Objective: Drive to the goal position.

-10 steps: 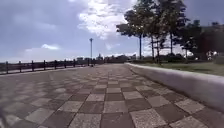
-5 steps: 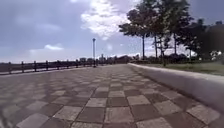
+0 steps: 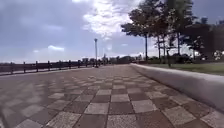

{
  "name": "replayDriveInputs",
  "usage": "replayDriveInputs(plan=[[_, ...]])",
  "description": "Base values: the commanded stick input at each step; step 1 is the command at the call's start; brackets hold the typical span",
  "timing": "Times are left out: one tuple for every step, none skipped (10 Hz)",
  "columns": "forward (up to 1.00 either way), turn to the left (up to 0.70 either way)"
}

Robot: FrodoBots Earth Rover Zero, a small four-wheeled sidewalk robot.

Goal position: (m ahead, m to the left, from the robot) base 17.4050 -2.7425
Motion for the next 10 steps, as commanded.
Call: replayDriveInputs(plan=[[0.45, 0.00], [0.45, 0.00], [0.45, 0.00], [0.45, 0.00], [0.45, 0.00], [0.45, 0.00], [0.45, 0.00], [0.45, 0.00], [0.45, 0.00], [0.45, 0.00]])
